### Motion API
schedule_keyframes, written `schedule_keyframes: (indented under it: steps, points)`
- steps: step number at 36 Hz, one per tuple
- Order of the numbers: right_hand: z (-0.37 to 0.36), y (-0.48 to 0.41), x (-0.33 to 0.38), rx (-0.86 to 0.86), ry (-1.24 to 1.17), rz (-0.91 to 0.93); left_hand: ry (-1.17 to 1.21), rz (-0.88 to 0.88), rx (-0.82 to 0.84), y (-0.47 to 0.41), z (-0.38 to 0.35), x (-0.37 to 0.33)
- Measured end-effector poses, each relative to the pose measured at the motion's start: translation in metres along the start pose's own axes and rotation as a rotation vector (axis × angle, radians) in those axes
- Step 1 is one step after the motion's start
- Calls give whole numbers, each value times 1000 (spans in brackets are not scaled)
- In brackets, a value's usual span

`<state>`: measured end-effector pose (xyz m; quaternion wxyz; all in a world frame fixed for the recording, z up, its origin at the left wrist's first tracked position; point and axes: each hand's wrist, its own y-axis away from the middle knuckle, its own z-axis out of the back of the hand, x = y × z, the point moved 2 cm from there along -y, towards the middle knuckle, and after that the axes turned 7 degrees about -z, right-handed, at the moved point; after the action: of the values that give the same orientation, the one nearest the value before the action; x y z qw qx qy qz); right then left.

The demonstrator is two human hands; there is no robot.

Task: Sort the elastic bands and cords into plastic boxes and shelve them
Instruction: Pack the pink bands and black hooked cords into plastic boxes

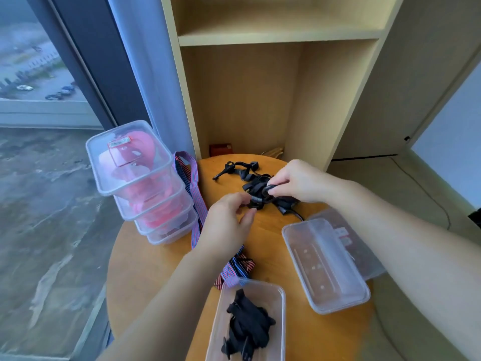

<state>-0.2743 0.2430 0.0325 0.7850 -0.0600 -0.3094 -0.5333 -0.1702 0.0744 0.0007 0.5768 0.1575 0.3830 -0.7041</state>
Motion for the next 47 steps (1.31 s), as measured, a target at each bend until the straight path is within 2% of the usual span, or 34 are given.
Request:
schedule_keyframes:
  steps: [5,13,17,24,30,34,36,39,45,47]
  points:
    - [22,21,29,-60,-109,159,41,-30,-64,-22,22,-30]
    - [36,36,51,-116,-223,248,-25,-87,-81,-30,47,-55]
    - [33,28,43,-111,-251,207,-20,-66,-151,-37,59,-61]
    - [13,4,27,-76,-225,15,10,-62,-220,-57,84,-68]
    - [-4,-6,35,16,-331,76,203,-62,-322,-82,112,-79]
    - [-5,-10,46,-32,-458,110,305,-20,-357,-95,127,-83]
    - [3,-9,50,-86,-513,115,521,59,-372,-100,133,-82]
    - [16,-4,56,-20,-659,126,942,71,-389,-107,143,-84]
    - [37,11,83,-60,-824,239,1182,-2,-470,-122,171,-101]
    - [42,14,89,-29,-840,267,1194,-10,-519,-126,184,-111]
